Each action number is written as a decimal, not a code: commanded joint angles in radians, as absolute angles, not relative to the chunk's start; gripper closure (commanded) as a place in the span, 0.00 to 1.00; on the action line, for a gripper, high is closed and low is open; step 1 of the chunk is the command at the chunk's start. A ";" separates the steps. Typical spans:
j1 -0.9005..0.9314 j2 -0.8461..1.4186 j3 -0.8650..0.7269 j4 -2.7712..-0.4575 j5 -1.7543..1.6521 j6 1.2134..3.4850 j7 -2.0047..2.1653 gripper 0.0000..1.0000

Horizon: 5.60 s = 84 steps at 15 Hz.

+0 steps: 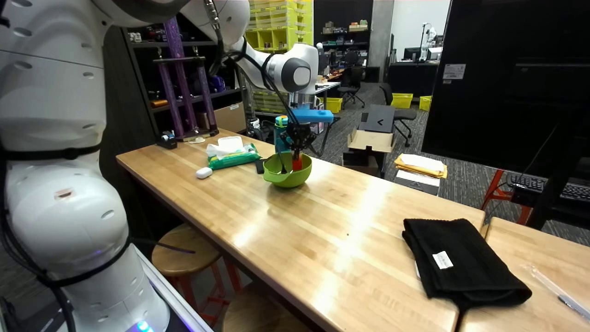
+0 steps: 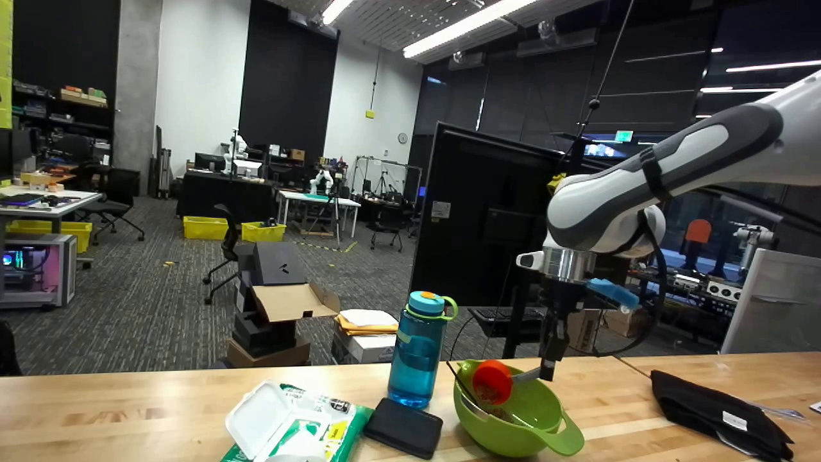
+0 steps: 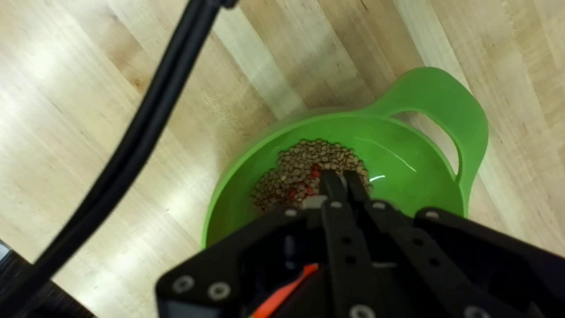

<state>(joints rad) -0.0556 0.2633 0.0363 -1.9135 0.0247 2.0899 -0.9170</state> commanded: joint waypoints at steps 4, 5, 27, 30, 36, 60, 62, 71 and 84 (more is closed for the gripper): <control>-0.014 0.225 0.033 -1.982 -0.167 2.157 -0.809 0.99; -0.009 0.225 0.033 -1.990 -0.198 2.168 -0.792 0.99; 0.034 0.069 0.060 -2.164 -0.415 2.234 -0.691 0.99; 0.040 0.034 0.063 -2.195 -0.437 2.242 -0.682 0.99; 0.058 -0.033 0.068 -2.265 -0.504 2.271 -0.632 0.99; 0.005 -0.114 -0.014 -2.212 -0.444 2.348 -0.474 0.99; -0.008 -0.107 -0.033 -2.178 -0.391 2.333 -0.495 0.99; -0.057 -0.111 -0.115 -2.158 -0.040 2.229 -0.528 0.99; -0.158 -0.078 -0.267 -2.162 0.449 2.035 -0.822 0.99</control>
